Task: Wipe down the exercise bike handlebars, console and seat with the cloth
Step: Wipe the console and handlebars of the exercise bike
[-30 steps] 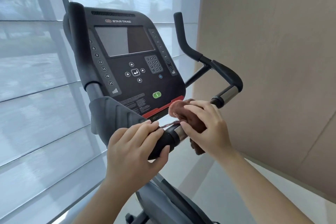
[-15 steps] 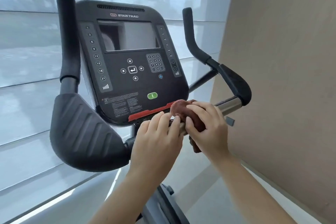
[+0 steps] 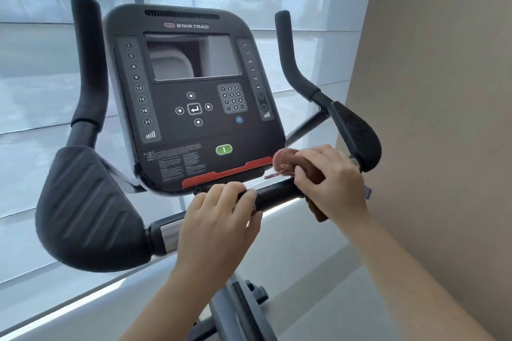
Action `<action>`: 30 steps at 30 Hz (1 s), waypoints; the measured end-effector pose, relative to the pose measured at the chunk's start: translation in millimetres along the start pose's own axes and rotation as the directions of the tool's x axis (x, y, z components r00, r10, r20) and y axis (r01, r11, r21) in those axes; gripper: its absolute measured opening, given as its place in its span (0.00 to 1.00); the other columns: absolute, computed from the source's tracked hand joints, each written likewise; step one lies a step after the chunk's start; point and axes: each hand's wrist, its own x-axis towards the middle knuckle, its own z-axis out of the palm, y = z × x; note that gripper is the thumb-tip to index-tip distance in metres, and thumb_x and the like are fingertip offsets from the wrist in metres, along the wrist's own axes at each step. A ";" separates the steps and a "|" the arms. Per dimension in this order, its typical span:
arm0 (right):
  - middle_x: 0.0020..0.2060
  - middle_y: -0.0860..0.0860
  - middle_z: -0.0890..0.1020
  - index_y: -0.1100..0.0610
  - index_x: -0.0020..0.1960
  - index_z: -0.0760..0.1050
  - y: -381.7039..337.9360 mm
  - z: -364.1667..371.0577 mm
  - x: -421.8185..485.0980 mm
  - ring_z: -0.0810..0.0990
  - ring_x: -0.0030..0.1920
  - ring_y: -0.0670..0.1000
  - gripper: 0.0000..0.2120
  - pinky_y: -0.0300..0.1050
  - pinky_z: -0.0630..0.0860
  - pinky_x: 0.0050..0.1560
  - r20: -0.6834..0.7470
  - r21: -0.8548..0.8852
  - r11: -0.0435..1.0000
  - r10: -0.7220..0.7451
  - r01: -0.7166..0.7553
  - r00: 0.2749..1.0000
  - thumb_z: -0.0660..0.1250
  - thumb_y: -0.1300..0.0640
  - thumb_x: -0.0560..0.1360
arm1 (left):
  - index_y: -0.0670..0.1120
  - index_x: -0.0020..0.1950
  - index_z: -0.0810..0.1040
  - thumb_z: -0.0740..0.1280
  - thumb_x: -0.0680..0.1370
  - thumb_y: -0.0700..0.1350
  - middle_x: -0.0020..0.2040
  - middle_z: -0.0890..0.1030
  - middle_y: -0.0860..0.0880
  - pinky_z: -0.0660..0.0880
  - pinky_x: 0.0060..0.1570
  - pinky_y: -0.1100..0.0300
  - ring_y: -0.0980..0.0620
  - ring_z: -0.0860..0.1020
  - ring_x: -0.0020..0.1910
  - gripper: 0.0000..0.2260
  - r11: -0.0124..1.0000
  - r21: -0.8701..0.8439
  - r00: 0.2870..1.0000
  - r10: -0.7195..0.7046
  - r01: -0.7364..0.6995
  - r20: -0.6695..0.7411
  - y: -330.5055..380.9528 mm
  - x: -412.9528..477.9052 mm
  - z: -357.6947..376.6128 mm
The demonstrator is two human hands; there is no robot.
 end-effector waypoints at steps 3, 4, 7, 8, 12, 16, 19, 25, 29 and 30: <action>0.46 0.53 0.81 0.57 0.50 0.80 31.6 -12.2 11.0 0.76 0.44 0.56 0.09 0.46 0.73 0.40 -0.023 -0.074 0.979 0.187 -0.188 0.982 0.66 0.56 0.71 | 0.42 0.41 0.79 0.68 0.71 0.42 0.40 0.80 0.45 0.74 0.30 0.52 0.45 0.76 0.34 0.04 0.999 -0.047 1.000 0.000 0.001 0.019 12.6 15.5 8.9; 0.47 0.54 0.81 0.57 0.50 0.80 33.0 -11.2 10.7 0.76 0.44 0.56 0.09 0.44 0.71 0.40 -0.034 -0.088 0.978 0.186 -0.188 0.982 0.67 0.56 0.71 | 0.42 0.40 0.79 0.68 0.71 0.41 0.39 0.80 0.46 0.73 0.29 0.53 0.46 0.75 0.33 0.03 0.999 -0.050 1.000 -0.008 0.009 0.016 17.6 22.7 12.9; 0.44 0.49 0.81 0.51 0.49 0.80 16.7 -2.8 8.2 0.77 0.42 0.52 0.12 0.45 0.74 0.40 0.058 -0.021 0.998 0.063 -0.062 0.996 0.62 0.50 0.70 | 0.43 0.38 0.78 0.69 0.70 0.41 0.36 0.79 0.47 0.70 0.27 0.54 0.47 0.73 0.31 0.02 0.999 -0.052 1.000 -0.008 0.009 0.007 30.0 40.6 24.6; 0.43 0.48 0.81 0.49 0.49 0.80 14.1 -2.6 10.4 0.77 0.41 0.51 0.13 0.45 0.74 0.41 0.124 0.019 1.000 0.019 -0.022 0.992 0.61 0.48 0.70 | 0.43 0.39 0.78 0.69 0.70 0.42 0.36 0.78 0.47 0.70 0.28 0.54 0.47 0.73 0.32 0.03 0.999 -0.054 1.000 -0.006 0.007 0.017 32.2 43.8 28.1; 0.43 0.48 0.82 0.50 0.49 0.80 49.2 -17.1 34.1 0.77 0.44 0.52 0.10 0.42 0.70 0.42 0.258 -0.061 0.998 0.040 -0.025 0.965 0.64 0.50 0.71 | 0.43 0.41 0.78 0.70 0.70 0.46 0.39 0.78 0.47 0.70 0.27 0.56 0.47 0.74 0.33 0.07 0.998 -0.056 0.994 -0.003 0.009 0.113 33.8 44.2 34.2; 0.43 0.48 0.82 0.50 0.49 0.80 48.2 -14.7 25.1 0.76 0.42 0.51 0.11 0.40 0.68 0.41 0.167 -0.083 0.996 0.030 -0.016 0.985 0.64 0.50 0.70 | 0.44 0.41 0.78 0.71 0.69 0.46 0.38 0.78 0.47 0.69 0.24 0.57 0.47 0.73 0.31 0.07 0.998 -0.066 0.986 0.007 0.004 0.169 33.3 43.7 34.2; 0.44 0.46 0.81 0.50 0.50 0.79 26.6 -6.9 12.5 0.77 0.44 0.49 0.14 0.41 0.73 0.44 0.148 0.082 0.996 -0.040 0.028 0.988 0.63 0.48 0.69 | 0.45 0.41 0.78 0.70 0.70 0.46 0.37 0.77 0.48 0.70 0.24 0.56 0.48 0.73 0.32 0.06 0.996 -0.090 0.982 0.021 -0.004 0.188 32.4 43.1 35.6; 0.45 0.49 0.81 0.53 0.49 0.81 53.4 -19.9 20.9 0.77 0.46 0.53 0.08 0.44 0.74 0.41 0.106 -0.031 0.994 0.104 -0.102 0.989 0.68 0.54 0.70 | 0.43 0.42 0.80 0.74 0.66 0.41 0.38 0.79 0.47 0.73 0.23 0.53 0.46 0.74 0.32 0.07 0.981 -0.186 0.982 -0.016 0.052 0.190 33.3 44.4 31.5; 0.43 0.47 0.81 0.50 0.48 0.80 20.8 -2.9 13.3 0.76 0.43 0.50 0.10 0.40 0.71 0.41 0.082 0.015 1.000 0.018 -0.019 0.996 0.64 0.50 0.69 | 0.44 0.44 0.81 0.73 0.69 0.43 0.39 0.79 0.48 0.74 0.26 0.52 0.46 0.75 0.34 0.06 0.974 -0.216 0.980 -0.020 0.063 0.197 33.6 45.5 29.4; 0.43 0.46 0.81 0.49 0.48 0.80 14.5 -0.4 10.3 0.76 0.43 0.49 0.11 0.39 0.71 0.42 0.090 0.061 0.998 -0.022 0.016 0.996 0.63 0.48 0.69 | 0.44 0.44 0.81 0.73 0.70 0.43 0.38 0.79 0.49 0.74 0.26 0.52 0.46 0.75 0.34 0.05 0.972 -0.228 0.981 -0.020 0.064 0.191 33.4 45.7 28.8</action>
